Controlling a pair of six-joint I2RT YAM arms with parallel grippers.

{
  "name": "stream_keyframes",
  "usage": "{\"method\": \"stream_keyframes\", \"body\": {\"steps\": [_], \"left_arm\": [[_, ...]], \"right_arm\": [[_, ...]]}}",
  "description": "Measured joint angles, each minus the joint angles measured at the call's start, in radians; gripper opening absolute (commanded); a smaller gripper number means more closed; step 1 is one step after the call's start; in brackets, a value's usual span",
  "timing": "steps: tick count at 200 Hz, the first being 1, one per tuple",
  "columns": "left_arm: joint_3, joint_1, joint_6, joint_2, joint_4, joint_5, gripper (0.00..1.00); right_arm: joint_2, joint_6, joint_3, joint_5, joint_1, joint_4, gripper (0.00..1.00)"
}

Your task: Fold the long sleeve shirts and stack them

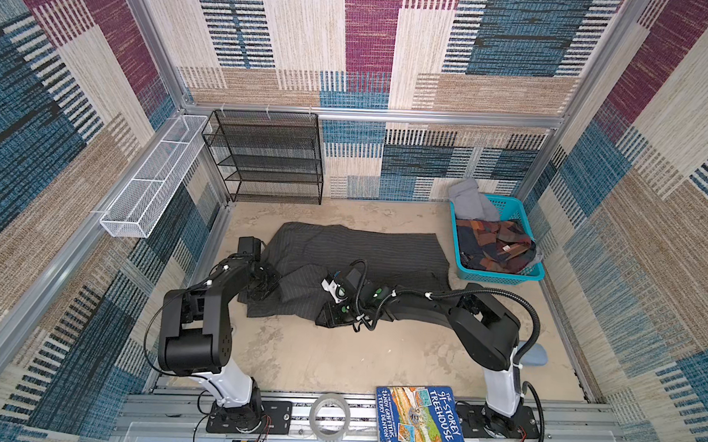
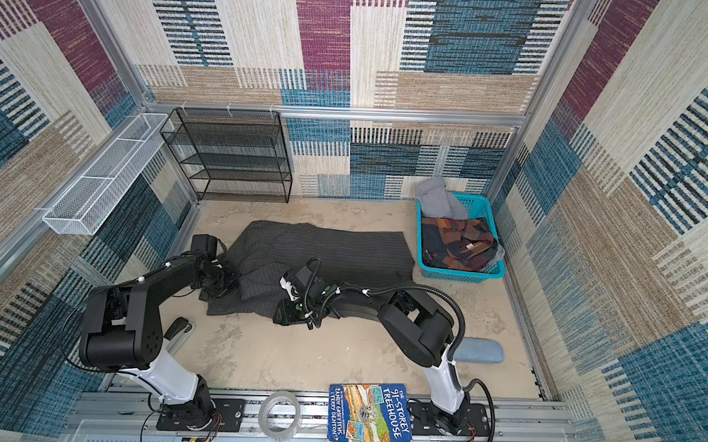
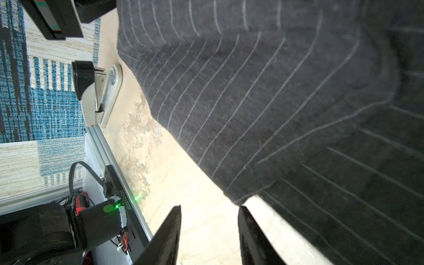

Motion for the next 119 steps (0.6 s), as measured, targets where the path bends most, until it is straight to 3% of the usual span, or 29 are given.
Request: {"method": "stream_keyframes", "body": {"steps": [119], "left_arm": [[0.001, -0.001, 0.005, -0.001, -0.013, -0.001, 0.13]], "right_arm": [[0.076, -0.039, 0.119, 0.023, 0.000, -0.025, 0.42]]}}
